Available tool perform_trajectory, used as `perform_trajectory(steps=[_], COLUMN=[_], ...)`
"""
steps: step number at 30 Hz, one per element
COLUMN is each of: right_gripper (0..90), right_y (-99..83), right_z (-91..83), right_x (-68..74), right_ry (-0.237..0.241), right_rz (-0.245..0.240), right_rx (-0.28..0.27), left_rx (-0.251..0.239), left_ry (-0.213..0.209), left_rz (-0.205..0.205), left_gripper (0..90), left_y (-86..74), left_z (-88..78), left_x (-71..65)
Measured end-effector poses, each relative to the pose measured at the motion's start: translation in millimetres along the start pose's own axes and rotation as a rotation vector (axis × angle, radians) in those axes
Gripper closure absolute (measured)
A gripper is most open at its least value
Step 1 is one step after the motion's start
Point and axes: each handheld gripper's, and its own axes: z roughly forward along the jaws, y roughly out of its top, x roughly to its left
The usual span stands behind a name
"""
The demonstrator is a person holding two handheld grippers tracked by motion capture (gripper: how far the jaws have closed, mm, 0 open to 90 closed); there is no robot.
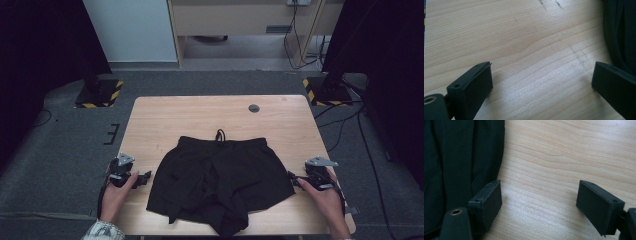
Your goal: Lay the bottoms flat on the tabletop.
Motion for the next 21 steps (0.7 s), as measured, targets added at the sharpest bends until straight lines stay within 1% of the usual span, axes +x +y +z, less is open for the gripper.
perform_trajectory(steps=[4, 6, 7, 8, 9, 10, 12, 14, 15, 16, 17, 18, 19, 20, 21], right_gripper=[21.2, 25.5, 29.7, 31.7, 32.2, 34.9, 38.3, 41.1, 41.1, 44.8, 46.9, 46.9, 49.1, 51.9, 52.3], right_y=[1.2, 2.9, 4.5, 7.3, 11.2, 16.5, 30.0, 39.5, 39.5, 49.7, 53.0, 53.0, 58.1, 67.3, 70.1], right_z=[1.5, 3.0, 3.9, 4.4, 4.2, 2.8, -1.4, -2.7, -2.7, -2.3, -1.2, -1.2, 1.4, 9.5, 13.2], right_x=[0.0, 0.2, 0.8, 1.1, 2.5, 3.9, 7.4, 10.3, 10.3, 14.3, 15.8, 15.8, 18.0, 22.2, 23.5], right_ry=[0.000, -0.005, 0.005, 0.021, 0.022, 0.029, 0.062, 0.078, 0.078, 0.100, 0.106, 0.106, 0.123, 0.140, 0.144], right_rz=[0.002, 0.010, 0.013, 0.007, -0.004, -0.015, -0.020, -0.031, -0.031, -0.051, -0.060, -0.060, -0.067, -0.083, -0.083], right_rx=[-0.002, -0.008, -0.013, -0.008, -0.014, -0.035, -0.078, -0.088, -0.088, -0.096, -0.095, -0.095, -0.089, -0.073, -0.071], left_rx=[-0.011, -0.021, -0.030, -0.040, -0.054, -0.071, -0.106, -0.133, -0.133, -0.149, -0.149, -0.147, -0.141, -0.137, -0.137], left_ry=[-0.008, -0.014, -0.022, -0.029, -0.033, -0.040, -0.065, -0.081, -0.081, -0.089, -0.089, -0.090, -0.099, -0.117, -0.122], left_rz=[0.007, 0.013, 0.018, 0.032, 0.038, 0.039, 0.032, 0.023, 0.023, 0.025, 0.025, 0.036, 0.038, 0.033, 0.031], left_gripper=[6.2, 9.0, 9.4, 10.1, 10.6, 10.8, 12.8, 14.6, 14.8, 16.1, 17.1, 17.1, 18.1, 20.5, 22.0], left_y=[0.4, 3.6, 7.2, 12.1, 18.0, 24.6, 40.4, 52.2, 52.2, 65.2, 65.2, 73.3, 79.6, 90.0, 93.3], left_z=[-0.5, -0.9, -1.4, -2.8, -4.4, -6.1, -9.0, -10.2, -10.2, -10.1, -10.1, -8.6, -6.6, -1.5, 0.8], left_x=[-3.1, -5.3, -6.5, -8.0, -9.2, -9.9, -9.6, -9.8, -9.8, -11.7, -11.7, -14.2, -16.1, -19.7, -21.2])
